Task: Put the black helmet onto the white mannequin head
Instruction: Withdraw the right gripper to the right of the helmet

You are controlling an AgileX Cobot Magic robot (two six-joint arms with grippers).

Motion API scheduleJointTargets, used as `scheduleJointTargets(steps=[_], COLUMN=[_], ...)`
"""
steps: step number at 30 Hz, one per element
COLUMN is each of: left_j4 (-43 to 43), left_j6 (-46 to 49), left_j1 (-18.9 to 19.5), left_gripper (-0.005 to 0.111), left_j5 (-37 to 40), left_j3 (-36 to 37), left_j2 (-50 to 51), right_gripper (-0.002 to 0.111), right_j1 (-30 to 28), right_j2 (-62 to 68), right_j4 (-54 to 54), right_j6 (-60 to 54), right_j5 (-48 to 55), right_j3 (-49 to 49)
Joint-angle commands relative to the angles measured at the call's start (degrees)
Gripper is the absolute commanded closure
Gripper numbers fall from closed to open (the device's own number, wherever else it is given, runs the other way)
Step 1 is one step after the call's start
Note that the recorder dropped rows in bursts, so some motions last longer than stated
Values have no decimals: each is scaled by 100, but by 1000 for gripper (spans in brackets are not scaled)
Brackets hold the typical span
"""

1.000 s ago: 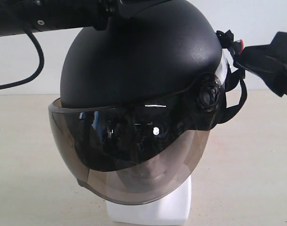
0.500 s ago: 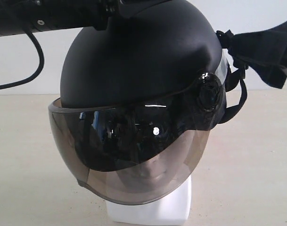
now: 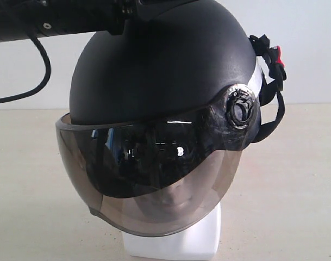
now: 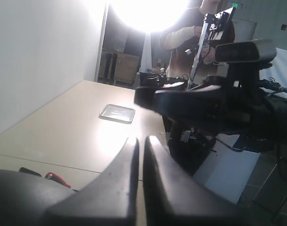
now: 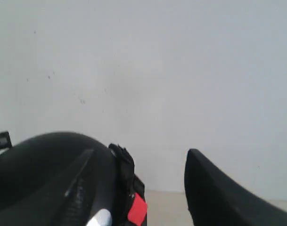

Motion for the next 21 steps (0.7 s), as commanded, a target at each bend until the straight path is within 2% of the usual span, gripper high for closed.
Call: scheduleJointTargets(steps=[1, 5, 7, 9, 13, 14, 16, 19, 21], left_j4=[709, 709, 709, 709, 709, 709, 709, 709, 709], left_j6=[-389, -389, -437, -467, -478, -478, -478, -478, -478], left_j1=[-88, -88, -88, -88, -88, -88, -88, -88, -88], left_gripper=[102, 102, 102, 102, 102, 102, 102, 102, 102], left_j5=[-249, -249, -248, -248, -248, -248, -248, -248, -248], left_j3=[176, 176, 176, 176, 176, 176, 176, 176, 176], left_j2=[277, 277, 277, 277, 277, 277, 277, 277, 277], right_gripper=[55, 55, 59, 67, 84, 89, 98, 109, 109], right_j1=[3, 3, 3, 3, 3, 3, 3, 3, 3], right_j2=[-406, -749, -867, -903, -784, -720, -589, -331, -99], right_j4=[-5, -5, -5, -5, -50, -368, -1221, -3710, -5336], right_j6=[63, 946, 1303, 1354, 690, 553, 1088, 3365, 4741], right_j5=[-65, 8, 342, 1084, 3649, 4309, 5220, 6065, 6849], right_j3=[-405, -924, -1260, -1627, -2460, -2653, -2948, -3317, -3470])
